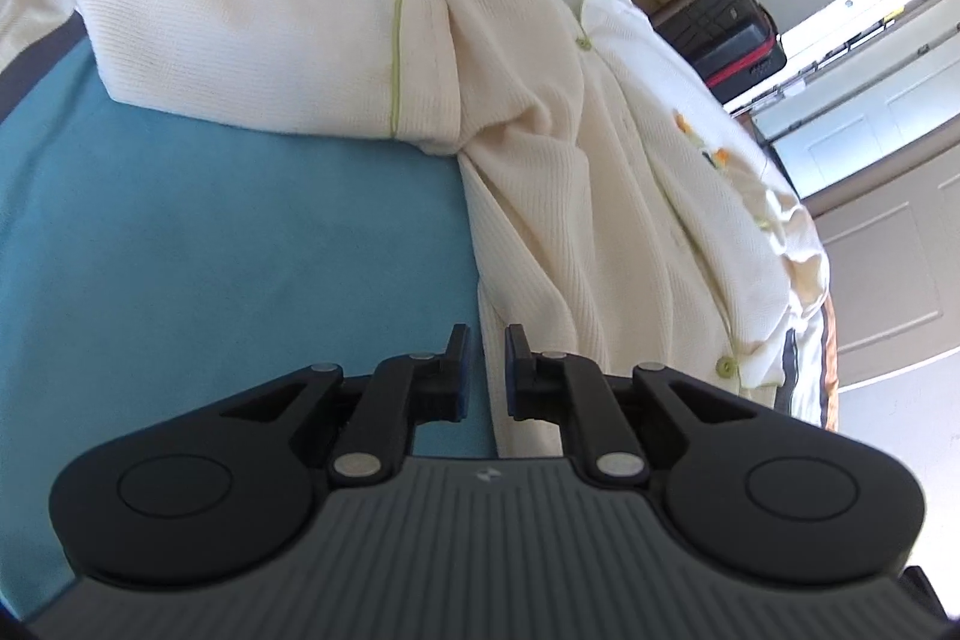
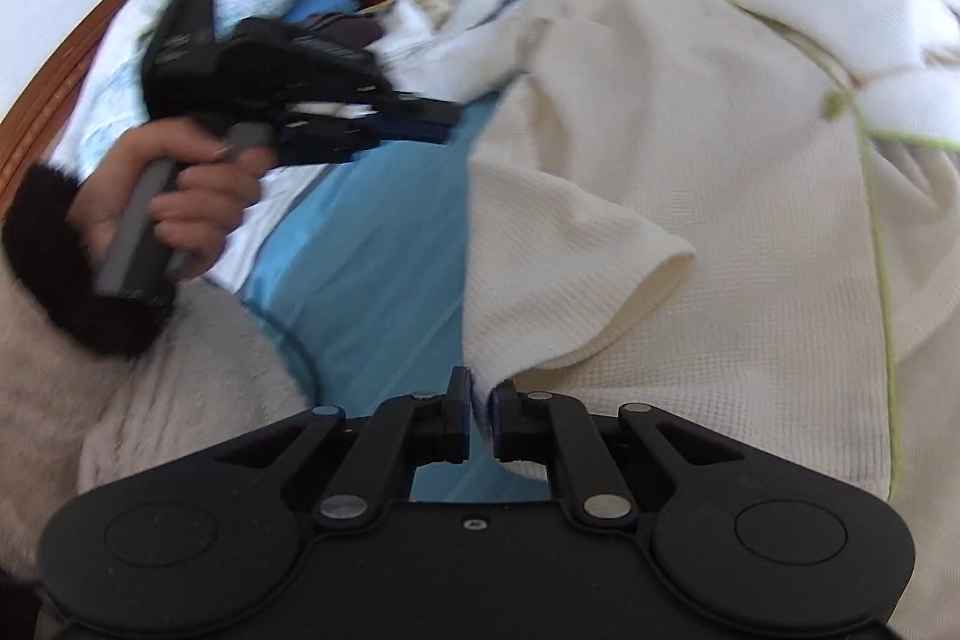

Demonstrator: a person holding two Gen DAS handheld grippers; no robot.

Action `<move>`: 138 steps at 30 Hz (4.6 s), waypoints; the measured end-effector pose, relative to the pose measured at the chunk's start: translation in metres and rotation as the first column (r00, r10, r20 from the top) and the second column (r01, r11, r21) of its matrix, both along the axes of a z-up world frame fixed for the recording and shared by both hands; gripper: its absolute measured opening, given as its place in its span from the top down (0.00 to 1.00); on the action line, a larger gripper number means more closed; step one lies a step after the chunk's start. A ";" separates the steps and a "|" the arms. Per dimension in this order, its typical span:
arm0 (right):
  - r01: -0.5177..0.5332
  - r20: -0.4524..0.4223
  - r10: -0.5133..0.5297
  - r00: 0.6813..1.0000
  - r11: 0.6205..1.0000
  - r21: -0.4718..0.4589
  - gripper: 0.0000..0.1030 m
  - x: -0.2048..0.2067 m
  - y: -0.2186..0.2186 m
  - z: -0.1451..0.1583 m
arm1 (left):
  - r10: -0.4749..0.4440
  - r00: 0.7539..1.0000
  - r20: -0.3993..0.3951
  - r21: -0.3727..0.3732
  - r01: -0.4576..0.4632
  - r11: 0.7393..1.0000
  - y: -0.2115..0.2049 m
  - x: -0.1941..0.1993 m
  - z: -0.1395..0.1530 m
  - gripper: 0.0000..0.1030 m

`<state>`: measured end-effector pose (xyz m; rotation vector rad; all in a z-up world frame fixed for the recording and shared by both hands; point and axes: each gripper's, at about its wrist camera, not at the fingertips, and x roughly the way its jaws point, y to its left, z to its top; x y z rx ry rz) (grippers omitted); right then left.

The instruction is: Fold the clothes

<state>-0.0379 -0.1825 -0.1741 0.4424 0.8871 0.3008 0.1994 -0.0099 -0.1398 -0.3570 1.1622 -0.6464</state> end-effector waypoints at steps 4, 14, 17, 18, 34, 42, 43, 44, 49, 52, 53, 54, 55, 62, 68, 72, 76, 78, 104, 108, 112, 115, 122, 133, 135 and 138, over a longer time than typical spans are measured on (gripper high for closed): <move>-0.167 -0.101 0.162 0.982 0.985 -0.041 0.89 -0.001 0.018 -0.006 | 0.000 1.000 -0.003 0.016 0.000 1.000 -0.002 0.000 -0.002 0.87; -0.009 0.071 0.017 0.997 0.994 -0.108 0.60 -0.014 -0.001 0.036 | 0.009 1.000 -0.003 0.052 -0.009 0.999 -0.005 0.002 -0.006 0.76; 0.063 0.145 -0.039 0.989 0.983 -0.170 0.46 -0.020 -0.007 0.047 | 0.018 1.000 0.001 0.061 -0.018 0.998 -0.005 0.004 -0.007 0.75; 0.081 0.159 -0.054 0.986 0.982 -0.171 0.44 -0.020 -0.012 0.048 | 0.021 1.000 0.002 0.064 -0.021 0.998 -0.005 0.004 -0.007 0.75; 0.284 0.285 -0.186 0.941 0.890 -0.358 0.93 -0.026 -0.020 0.051 | 0.197 0.960 -0.199 0.011 -0.199 0.980 0.022 0.083 -0.035 0.62; 0.304 0.242 -0.228 0.943 0.887 -0.347 0.93 -0.010 -0.030 0.039 | 0.472 0.879 0.058 0.035 -0.475 0.879 0.038 0.073 -0.027 0.62; 0.283 0.233 -0.206 0.950 0.884 -0.373 0.93 -0.004 -0.028 0.036 | 0.469 0.876 0.114 0.062 -0.478 0.876 0.034 0.074 -0.025 0.60; 0.281 0.236 -0.200 0.951 0.878 -0.388 0.93 0.003 -0.026 0.032 | 0.463 0.878 0.124 0.081 -0.474 0.877 0.031 0.078 -0.026 0.55; 0.330 0.244 -0.253 0.936 0.874 -0.357 0.93 0.007 -0.041 0.026 | 0.486 0.874 0.018 0.062 -0.486 0.872 0.043 0.087 -0.038 0.49; 0.385 0.258 -0.305 0.917 0.845 -0.372 0.93 0.001 -0.049 0.026 | 0.536 0.837 0.114 0.111 -0.547 0.830 0.059 0.080 -0.018 0.49; 0.404 0.259 -0.325 0.910 0.835 -0.372 0.93 0.001 -0.053 0.026 | 0.546 0.822 0.163 0.126 -0.567 0.814 0.066 0.078 -0.012 0.48; 0.422 0.260 -0.344 0.902 0.826 -0.373 0.93 0.002 -0.057 0.026 | 0.550 0.809 0.209 0.143 -0.581 0.801 0.073 0.079 -0.007 0.45; 0.439 0.260 -0.363 0.895 0.817 -0.374 0.93 0.003 -0.061 0.026 | 0.542 0.807 0.235 0.162 -0.582 0.797 0.080 0.082 -0.004 0.43; 0.458 0.190 -0.417 0.889 0.786 -0.415 0.93 0.012 -0.071 0.013 | 0.618 0.776 0.129 0.162 -0.631 0.758 0.110 0.101 -0.026 0.43; 0.464 0.185 -0.426 0.886 0.792 -0.397 0.93 0.010 -0.072 0.011 | 0.643 0.751 0.150 0.105 -0.659 0.745 0.097 0.108 -0.038 0.42; 0.461 0.180 -0.424 0.887 0.795 -0.395 0.93 0.011 -0.072 0.009 | 0.601 0.799 0.029 -0.052 -0.599 0.799 0.094 0.115 -0.049 0.42; 0.454 0.174 -0.420 0.891 0.802 -0.387 0.93 0.013 -0.071 0.006 | 0.541 0.836 0.090 -0.006 -0.542 0.840 0.073 0.116 -0.055 0.91; 0.450 0.175 -0.415 0.893 0.805 -0.386 0.93 0.013 -0.070 0.005 | 0.507 0.837 0.203 0.042 -0.525 0.850 0.064 0.111 -0.041 0.93; 0.004 0.233 0.015 0.972 0.997 -0.079 0.93 -0.008 0.011 0.010 | 0.687 0.704 0.180 -0.012 -0.696 0.717 0.169 0.078 0.010 0.59; 0.078 0.236 -0.054 0.970 0.993 -0.091 0.93 0.000 -0.002 0.007 | 0.458 0.873 0.167 0.197 -0.485 0.852 0.117 0.095 -0.005 0.42; 0.159 0.270 -0.134 0.954 0.985 -0.072 0.93 0.006 -0.018 0.010 | 0.206 0.965 0.160 0.467 -0.258 0.846 0.057 0.117 -0.034 0.32; 0.204 0.283 -0.176 0.943 0.976 -0.070 0.93 0.004 -0.026 0.012 | 0.099 0.958 0.270 0.616 -0.251 0.747 0.037 0.117 -0.038 0.68; 0.280 0.299 -0.242 0.923 0.956 -0.090 0.93 -0.002 -0.034 0.017 | 0.360 0.752 0.552 0.515 -0.647 0.562 0.109 0.100 0.007 0.87; 0.241 0.326 -0.199 0.924 0.966 -0.093 0.93 -0.031 -0.025 0.027 | 0.564 0.746 0.354 0.187 -0.647 0.739 0.150 0.074 0.026 0.49; 0.258 0.323 -0.215 0.922 0.961 -0.097 0.93 -0.027 -0.026 0.026 | 0.503 0.831 0.236 0.063 -0.530 0.846 0.136 0.069 0.021 0.49; 0.299 0.328 -0.259 0.908 0.951 -0.077 0.93 -0.018 -0.034 0.029 | 0.412 0.910 0.045 -0.081 -0.408 0.910 0.120 0.068 -0.001 0.49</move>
